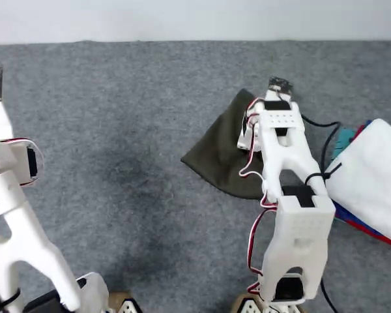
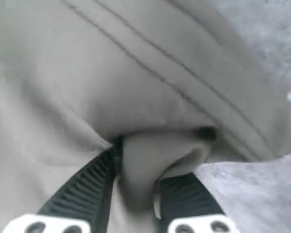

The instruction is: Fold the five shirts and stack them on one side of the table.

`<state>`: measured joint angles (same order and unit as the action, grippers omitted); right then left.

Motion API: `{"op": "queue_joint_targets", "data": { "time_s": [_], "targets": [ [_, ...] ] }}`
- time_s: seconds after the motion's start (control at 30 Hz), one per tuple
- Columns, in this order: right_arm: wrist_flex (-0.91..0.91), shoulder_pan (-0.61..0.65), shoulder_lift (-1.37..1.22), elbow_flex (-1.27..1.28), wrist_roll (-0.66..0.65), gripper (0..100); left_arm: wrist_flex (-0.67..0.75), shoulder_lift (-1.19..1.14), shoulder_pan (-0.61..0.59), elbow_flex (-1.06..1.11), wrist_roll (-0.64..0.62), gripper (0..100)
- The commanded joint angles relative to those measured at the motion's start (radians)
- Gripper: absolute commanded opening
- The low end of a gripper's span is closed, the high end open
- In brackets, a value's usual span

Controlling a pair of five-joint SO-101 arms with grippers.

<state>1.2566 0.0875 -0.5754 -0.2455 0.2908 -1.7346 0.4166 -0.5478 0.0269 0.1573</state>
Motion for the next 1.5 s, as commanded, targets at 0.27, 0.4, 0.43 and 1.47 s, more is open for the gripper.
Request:
{"op": "queue_joint_targets", "data": {
  "time_s": [0.27, 0.4, 0.43, 1.47],
  "targets": [
    [0.446, -0.039, 0.306, -0.4, -0.198, 0.9, -0.018, 0.031, 0.002, -0.007, 0.009, 1],
    [0.51, -0.099, 0.4, -0.428, -0.203, 0.9, -0.018, 0.031, 0.002, -0.007, 0.009, 1],
    [0.526, -0.117, 0.415, -0.428, -0.222, 0.9, -0.018, 0.031, 0.002, -0.007, 0.009, 1],
    [0.475, -0.799, 0.303, -0.491, -0.703, 28.8, -0.017, 0.023, 0.176, -0.005, 0.008, 1]
  ]
}}
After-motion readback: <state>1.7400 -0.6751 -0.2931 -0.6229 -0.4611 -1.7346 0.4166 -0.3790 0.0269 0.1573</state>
